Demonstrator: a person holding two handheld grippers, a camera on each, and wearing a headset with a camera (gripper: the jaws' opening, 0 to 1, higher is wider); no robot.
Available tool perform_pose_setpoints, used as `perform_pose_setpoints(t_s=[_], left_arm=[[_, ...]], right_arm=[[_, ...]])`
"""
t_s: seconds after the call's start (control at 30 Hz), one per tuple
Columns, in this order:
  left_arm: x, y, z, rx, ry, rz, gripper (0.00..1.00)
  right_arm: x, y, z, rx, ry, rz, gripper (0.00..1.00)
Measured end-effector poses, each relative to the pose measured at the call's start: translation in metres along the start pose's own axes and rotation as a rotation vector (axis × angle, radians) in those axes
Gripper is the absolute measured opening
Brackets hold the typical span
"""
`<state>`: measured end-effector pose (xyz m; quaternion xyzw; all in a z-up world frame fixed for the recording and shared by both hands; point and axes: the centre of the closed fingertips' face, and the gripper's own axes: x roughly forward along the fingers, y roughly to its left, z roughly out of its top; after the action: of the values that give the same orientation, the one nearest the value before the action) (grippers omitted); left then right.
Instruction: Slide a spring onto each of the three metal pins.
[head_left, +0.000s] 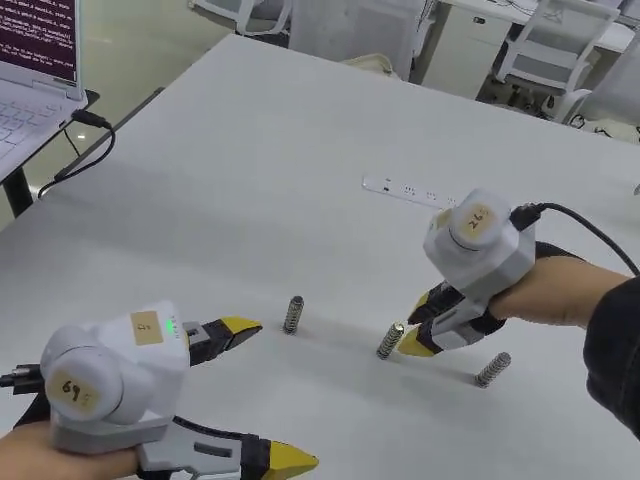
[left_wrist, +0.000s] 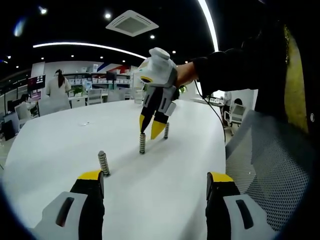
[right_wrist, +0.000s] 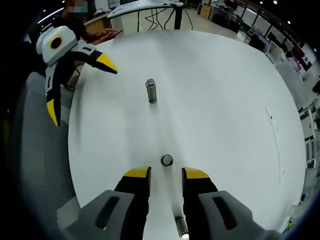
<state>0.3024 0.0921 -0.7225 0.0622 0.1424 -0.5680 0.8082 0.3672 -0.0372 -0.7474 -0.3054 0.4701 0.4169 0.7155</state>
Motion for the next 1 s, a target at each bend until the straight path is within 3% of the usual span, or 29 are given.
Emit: perform_pose_setpoints(t_s=[0.37, 0.57, 1.0], left_arm=[[-0.003, 0.006, 0.008, 0.008, 0.000, 0.023, 0.81], [-0.004, 0.007, 0.014, 0.016, 0.005, 0.030, 0.82], [-0.004, 0.007, 0.021, 0.006, -0.002, 0.062, 0.82]], right_arm=[[-0.033, 0.001, 0.000, 0.055, -0.129, -0.059, 0.30], [-0.059, 0.001, 0.006, 0.095, -0.238, -0.115, 0.35], [-0.084, 0.011, -0.021, 0.169, -0.372, -0.182, 0.40]])
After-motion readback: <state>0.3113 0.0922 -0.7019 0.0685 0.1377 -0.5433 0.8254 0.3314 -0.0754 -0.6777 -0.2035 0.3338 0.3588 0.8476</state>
